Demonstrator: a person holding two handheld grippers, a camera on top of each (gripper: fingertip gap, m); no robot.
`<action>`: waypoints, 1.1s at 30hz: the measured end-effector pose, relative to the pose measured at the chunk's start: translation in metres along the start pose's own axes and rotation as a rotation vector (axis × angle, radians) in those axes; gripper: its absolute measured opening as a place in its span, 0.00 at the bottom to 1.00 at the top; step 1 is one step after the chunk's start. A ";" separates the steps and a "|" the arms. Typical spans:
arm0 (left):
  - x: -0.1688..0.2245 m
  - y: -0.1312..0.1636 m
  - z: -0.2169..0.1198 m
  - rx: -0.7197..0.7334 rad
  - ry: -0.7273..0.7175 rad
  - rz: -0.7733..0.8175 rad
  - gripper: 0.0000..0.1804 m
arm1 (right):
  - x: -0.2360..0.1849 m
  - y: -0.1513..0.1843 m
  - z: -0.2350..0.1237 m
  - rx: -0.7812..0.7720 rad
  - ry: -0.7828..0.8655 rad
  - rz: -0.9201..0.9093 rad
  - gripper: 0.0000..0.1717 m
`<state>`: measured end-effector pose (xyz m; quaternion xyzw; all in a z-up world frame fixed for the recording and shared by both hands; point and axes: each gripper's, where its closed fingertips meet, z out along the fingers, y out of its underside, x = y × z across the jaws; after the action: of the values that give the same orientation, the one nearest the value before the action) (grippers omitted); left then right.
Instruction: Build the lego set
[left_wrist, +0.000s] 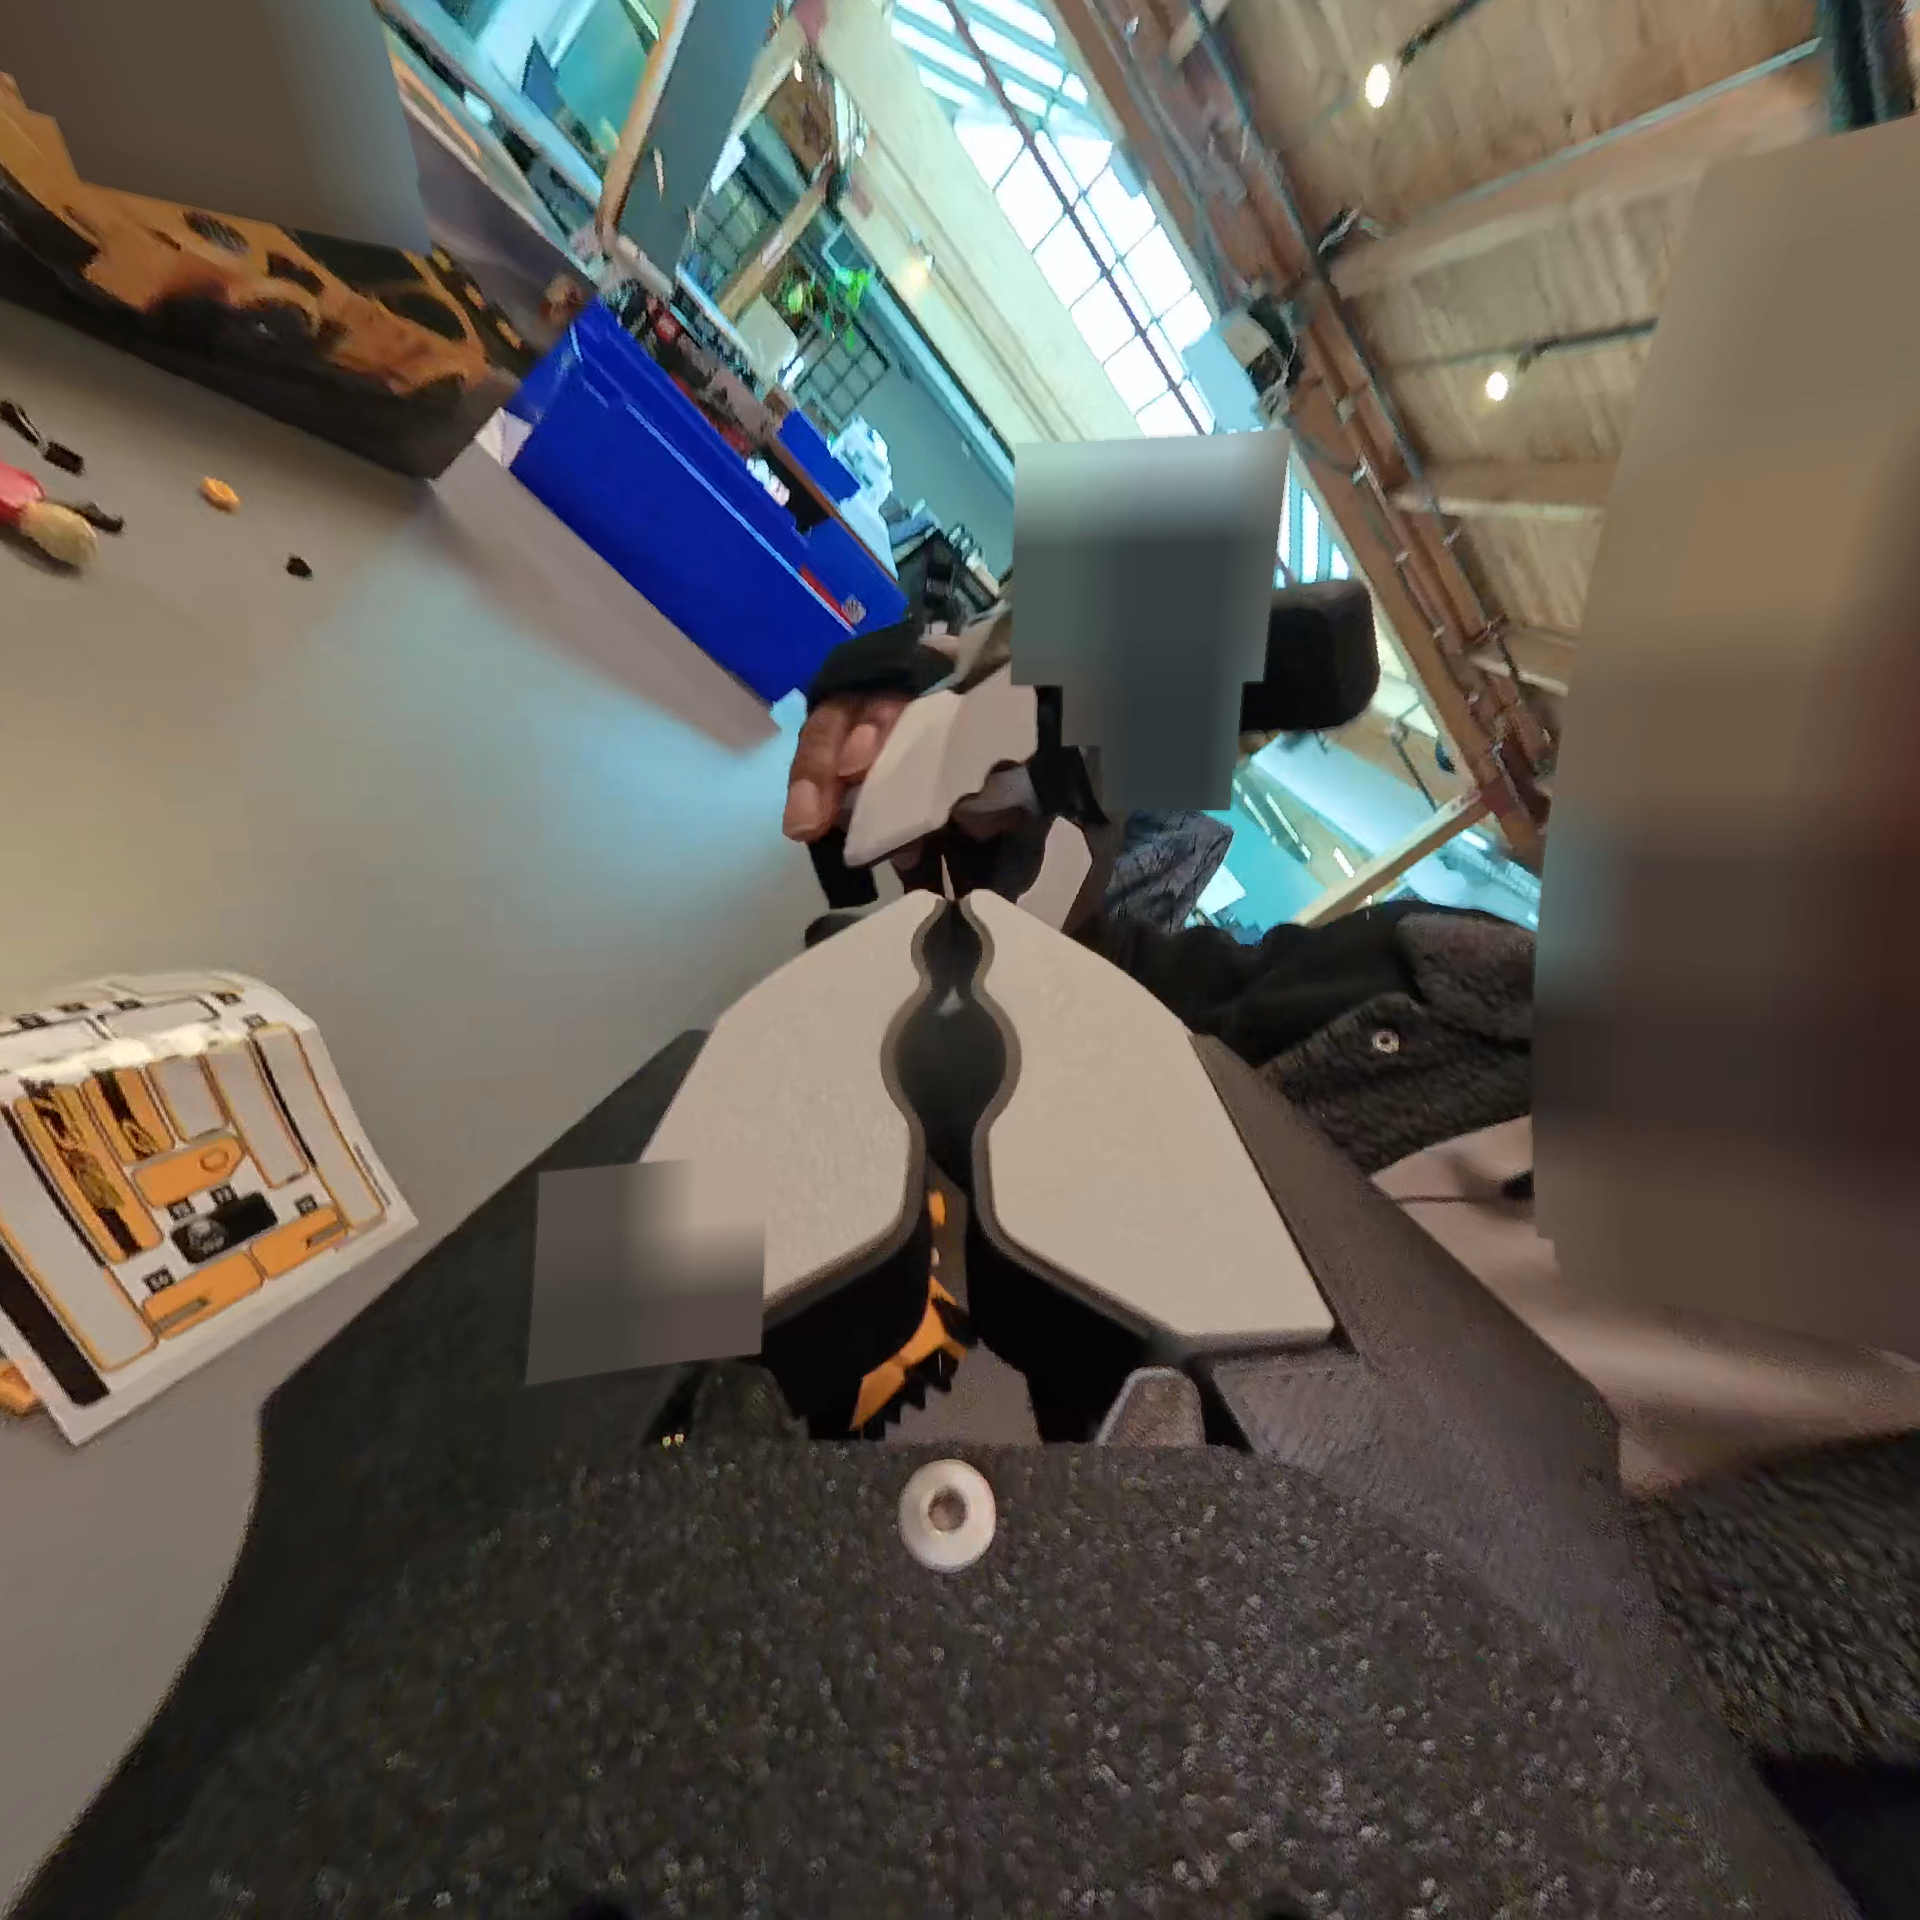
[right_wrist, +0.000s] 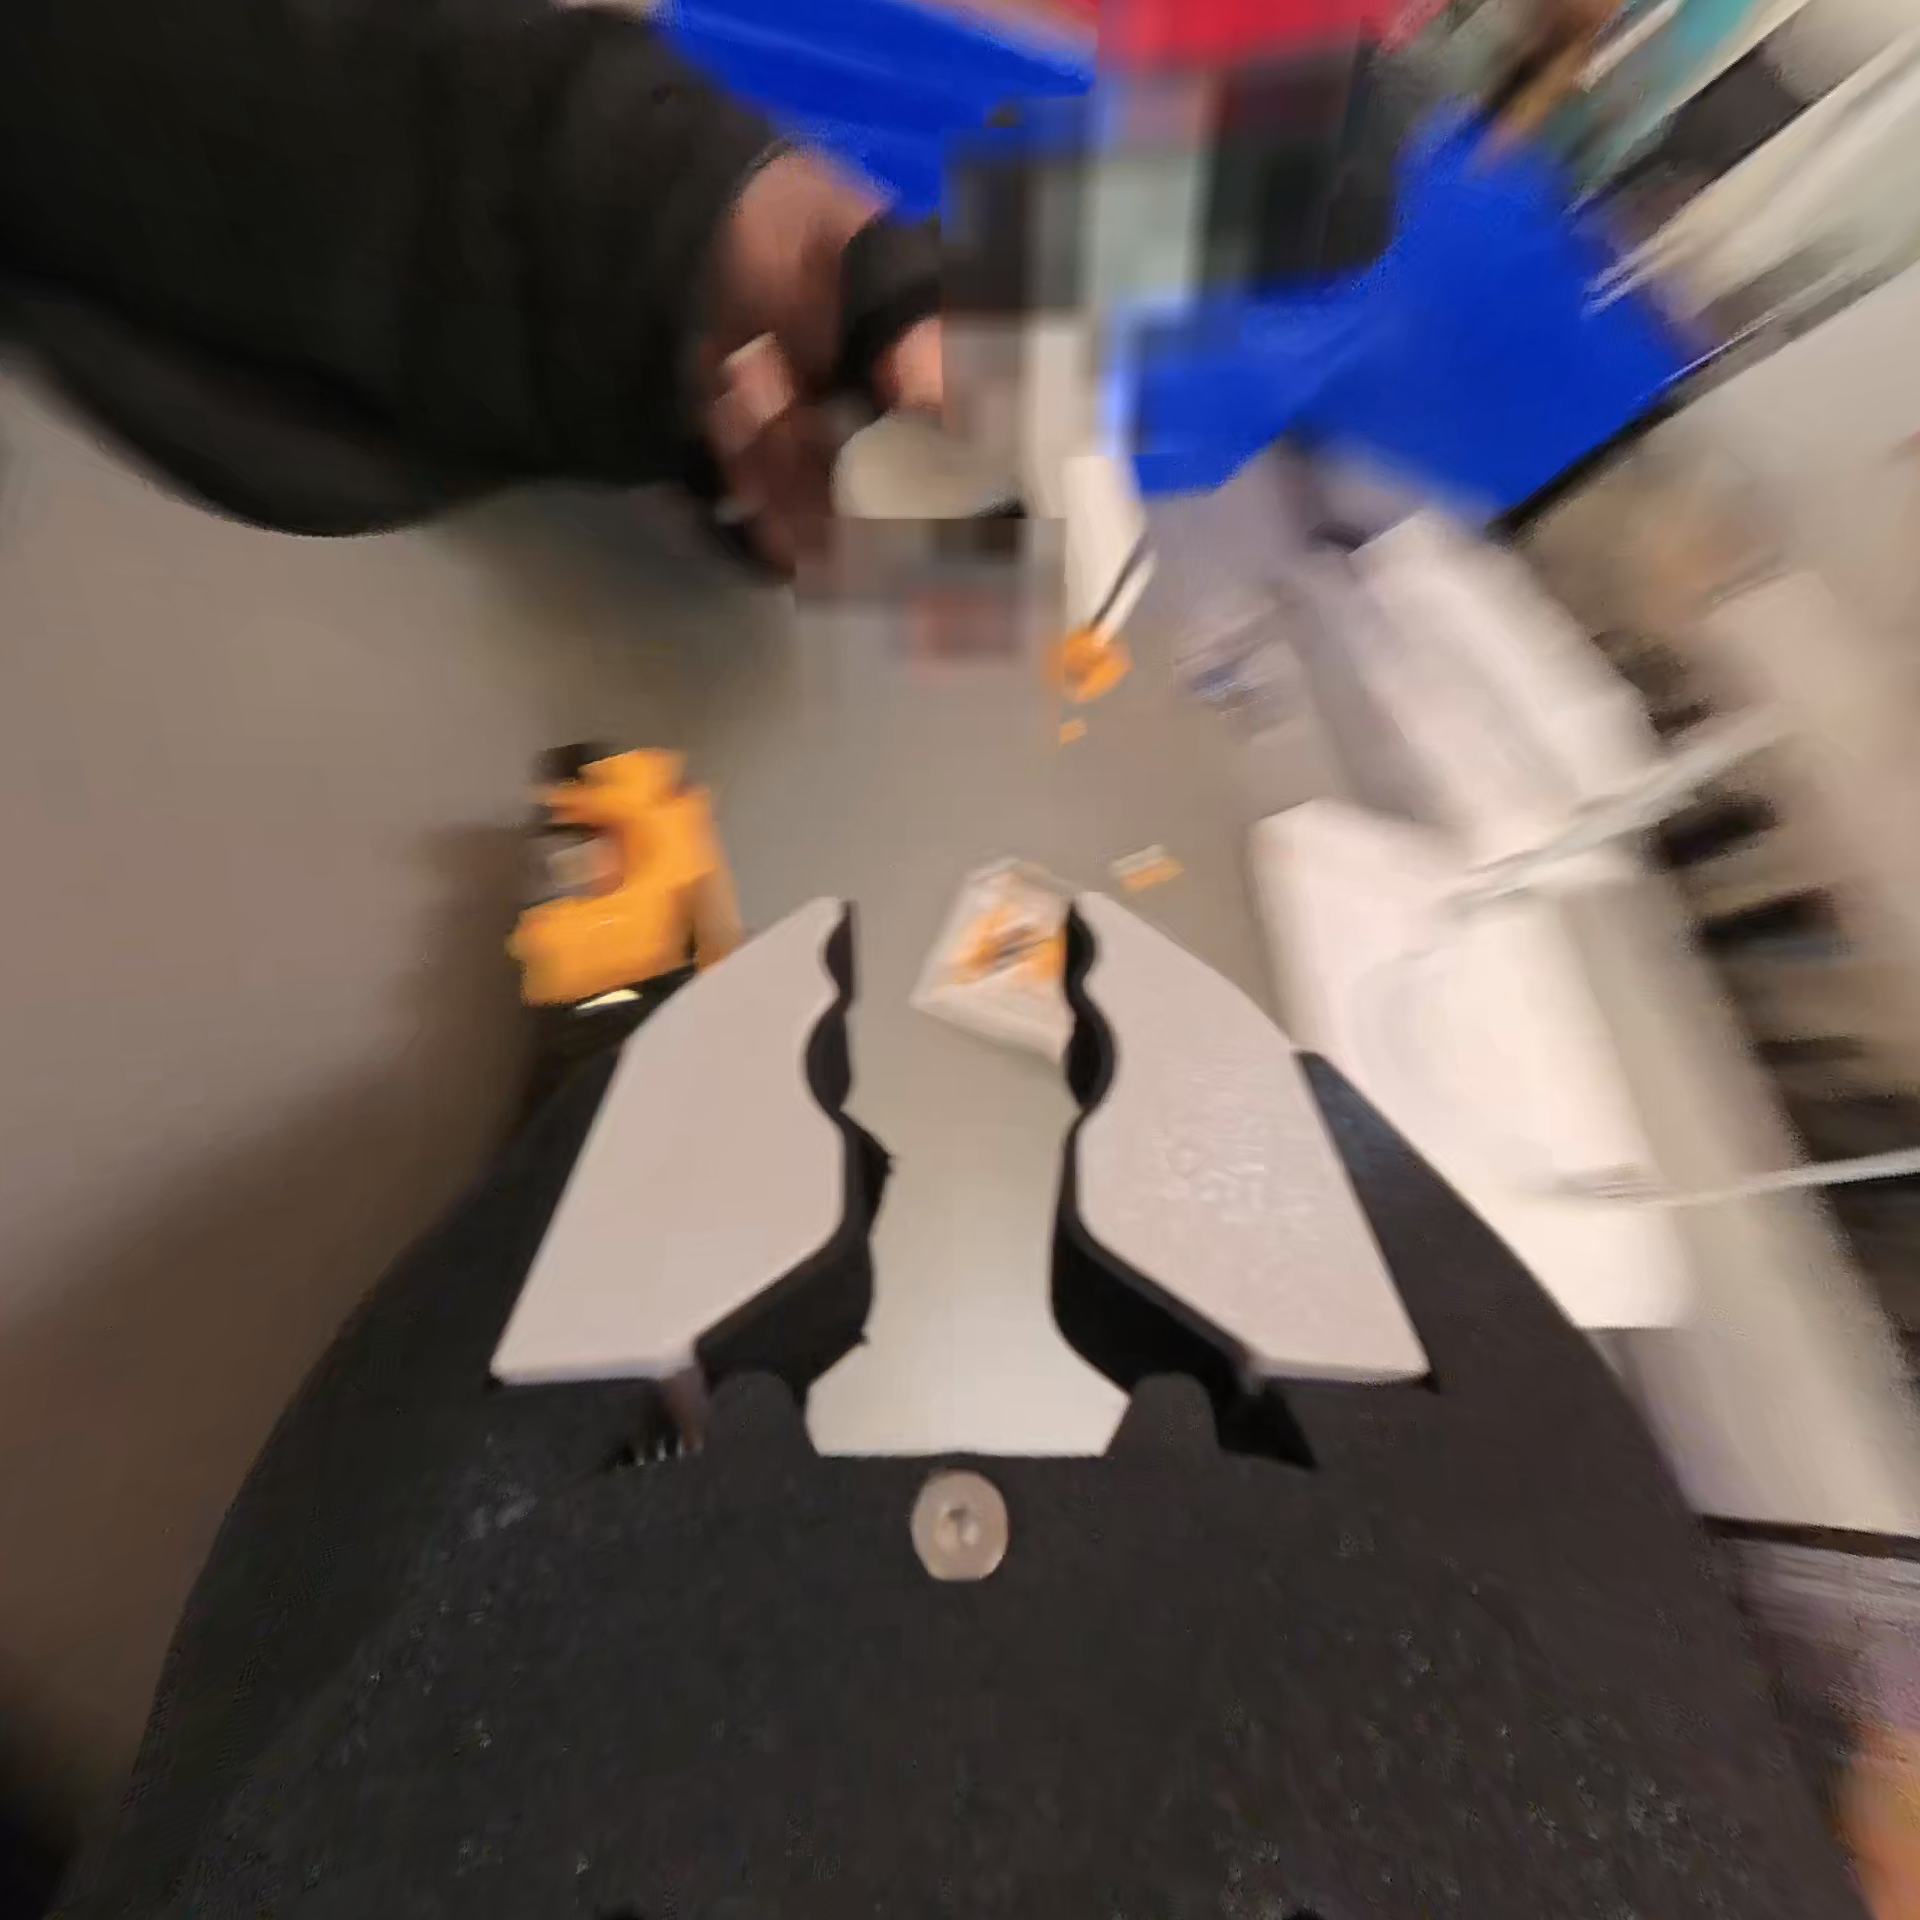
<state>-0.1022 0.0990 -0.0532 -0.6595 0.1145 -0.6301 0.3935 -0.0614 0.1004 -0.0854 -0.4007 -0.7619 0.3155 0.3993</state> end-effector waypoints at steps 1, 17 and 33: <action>0.002 0.005 -0.001 -0.027 0.002 -0.004 0.00 | -0.012 0.006 -0.002 -0.020 -0.081 0.061 0.27; -0.006 0.071 0.017 -0.227 0.050 -0.297 0.00 | -0.073 0.045 0.004 -0.129 -0.327 0.161 0.22; 0.001 0.076 0.030 -0.310 -0.047 -0.119 0.00 | -0.039 0.003 -0.005 0.192 -0.351 0.559 0.03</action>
<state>-0.0481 0.0591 -0.0996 -0.7325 0.1618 -0.6116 0.2514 -0.0423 0.0687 -0.0994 -0.4941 -0.6465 0.5472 0.1964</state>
